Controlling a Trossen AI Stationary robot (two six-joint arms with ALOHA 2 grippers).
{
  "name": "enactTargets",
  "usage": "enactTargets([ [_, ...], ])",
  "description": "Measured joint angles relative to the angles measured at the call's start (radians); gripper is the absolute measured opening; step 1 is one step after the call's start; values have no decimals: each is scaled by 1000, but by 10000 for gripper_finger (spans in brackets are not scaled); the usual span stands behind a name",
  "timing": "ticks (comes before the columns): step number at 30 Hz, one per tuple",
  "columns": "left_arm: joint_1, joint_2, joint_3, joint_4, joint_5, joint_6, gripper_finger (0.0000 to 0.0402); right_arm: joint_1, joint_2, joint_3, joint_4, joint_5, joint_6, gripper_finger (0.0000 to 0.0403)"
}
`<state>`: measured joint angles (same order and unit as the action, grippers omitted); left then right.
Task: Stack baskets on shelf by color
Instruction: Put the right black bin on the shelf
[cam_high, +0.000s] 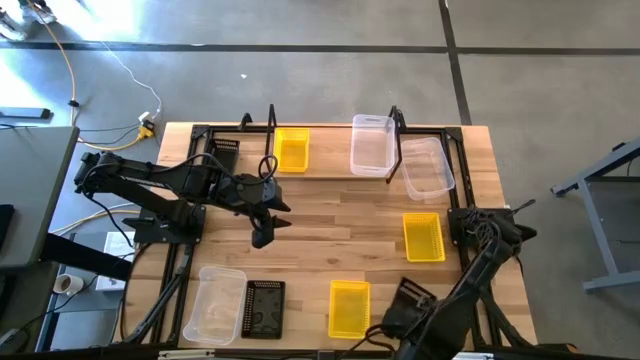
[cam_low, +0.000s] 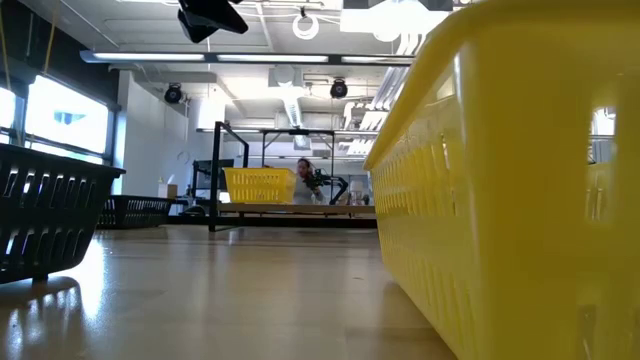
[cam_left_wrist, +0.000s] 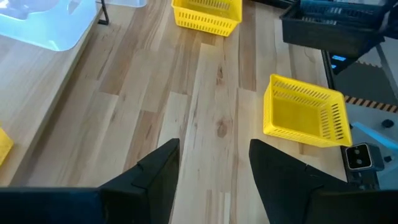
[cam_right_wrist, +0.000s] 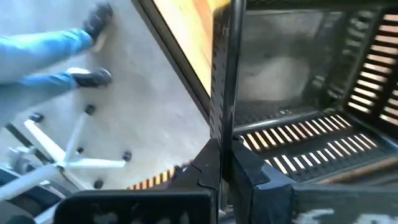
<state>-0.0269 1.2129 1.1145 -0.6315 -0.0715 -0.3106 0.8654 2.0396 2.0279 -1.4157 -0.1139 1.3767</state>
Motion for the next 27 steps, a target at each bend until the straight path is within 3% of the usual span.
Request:
enactTargets([
  [10,17,-3,0,-11,-75,123,186,-157,-2,198,-97,211,-195,0],
  [27,178,-41,-1,-65,-212,157,186,-563,-2,237,-129,271,-945,0],
])
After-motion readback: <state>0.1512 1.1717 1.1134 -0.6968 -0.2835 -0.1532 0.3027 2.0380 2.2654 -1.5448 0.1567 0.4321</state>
